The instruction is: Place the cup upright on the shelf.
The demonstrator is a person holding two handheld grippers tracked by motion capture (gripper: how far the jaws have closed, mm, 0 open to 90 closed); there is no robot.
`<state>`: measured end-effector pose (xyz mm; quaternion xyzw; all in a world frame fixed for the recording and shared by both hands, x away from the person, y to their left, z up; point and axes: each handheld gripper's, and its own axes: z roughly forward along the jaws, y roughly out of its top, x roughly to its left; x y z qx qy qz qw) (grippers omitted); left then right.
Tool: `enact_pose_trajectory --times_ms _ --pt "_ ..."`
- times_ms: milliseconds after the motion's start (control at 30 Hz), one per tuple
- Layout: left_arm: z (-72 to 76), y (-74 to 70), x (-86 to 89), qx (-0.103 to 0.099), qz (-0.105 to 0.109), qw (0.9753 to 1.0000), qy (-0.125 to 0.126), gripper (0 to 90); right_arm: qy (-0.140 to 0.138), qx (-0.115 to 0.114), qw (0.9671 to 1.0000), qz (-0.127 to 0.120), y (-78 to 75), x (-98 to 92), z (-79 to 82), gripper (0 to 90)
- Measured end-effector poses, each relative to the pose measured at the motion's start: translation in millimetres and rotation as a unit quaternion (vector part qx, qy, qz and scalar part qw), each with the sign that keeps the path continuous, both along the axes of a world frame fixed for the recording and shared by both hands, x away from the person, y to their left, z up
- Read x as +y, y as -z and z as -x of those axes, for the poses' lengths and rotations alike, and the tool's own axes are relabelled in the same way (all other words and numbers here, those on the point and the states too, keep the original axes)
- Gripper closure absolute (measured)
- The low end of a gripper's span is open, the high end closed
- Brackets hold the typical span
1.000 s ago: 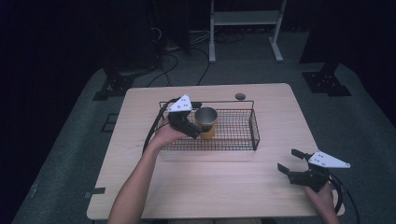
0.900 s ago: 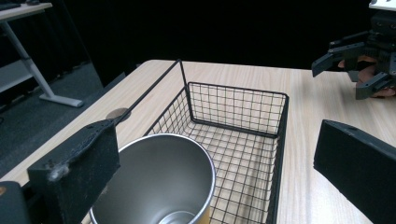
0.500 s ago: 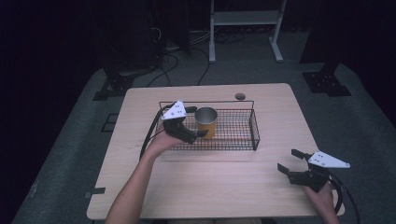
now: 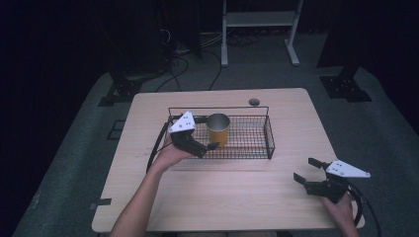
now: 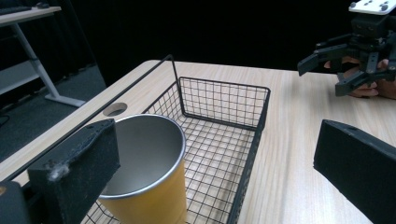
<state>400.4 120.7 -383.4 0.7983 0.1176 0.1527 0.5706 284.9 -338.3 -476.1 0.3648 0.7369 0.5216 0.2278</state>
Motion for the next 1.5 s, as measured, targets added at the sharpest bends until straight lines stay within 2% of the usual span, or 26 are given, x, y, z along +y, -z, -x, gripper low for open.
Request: enact_pose_trajectory --times_ms 233,367,533,700,833,900,967,1067,1433,1500 --pt "11.3 1.0 3.6 -0.002 0.009 1.0 -0.001 0.0 0.001 0.001 1.0 -0.003 0.0 -0.6 -0.2 13.1" --pt "15.8 1.5 5.5 -0.005 0.007 1.0 -0.003 0.0 0.001 0.001 1.0 -0.002 0.0 -0.5 -0.2 13.1" --pt "21.5 5.0 8.4 0.002 0.012 0.9999 -0.005 0.0 0.003 0.001 1.0 -0.003 0.0 -0.9 -0.4 13.1" --pt "29.5 6.2 11.4 -0.003 0.002 1.0 -0.004 0.0 0.005 0.002 1.0 -0.004 0.0 -1.0 -0.5 13.1" --pt "33.5 5.6 13.0 -0.002 0.007 1.0 -0.004 0.0 0.005 0.002 1.0 -0.003 0.1 -0.9 -0.6 13.1" --pt "37.0 4.7 13.3 -0.001 -0.002 1.0 -0.003 0.0 0.006 0.002 1.0 -0.003 0.0 -0.9 -0.6 13.1" --pt "42.0 5.0 13.4 -0.011 0.001 0.9999 -0.002 0.0 0.006 0.002 1.0 -0.003 0.0 -0.7 -0.6 13.1" --pt "44.4 6.6 13.9 -0.006 0.001 1.0 -0.002 0.0 0.006 0.002 1.0 -0.002 0.1 -0.7 -0.5 13.2" --pt "58.7 15.0 21.0 -0.011 0.005 0.9999 -0.01 0.0 0.005 0.003 1.0 -0.001 0.1 -0.4 -0.4 13.2" --pt "62.7 15.4 19.1 -0.013 -0.008 0.9999 -0.006 0.0 0.005 0.003 1.0 -0.001 0.1 -0.3 -0.4 13.2"
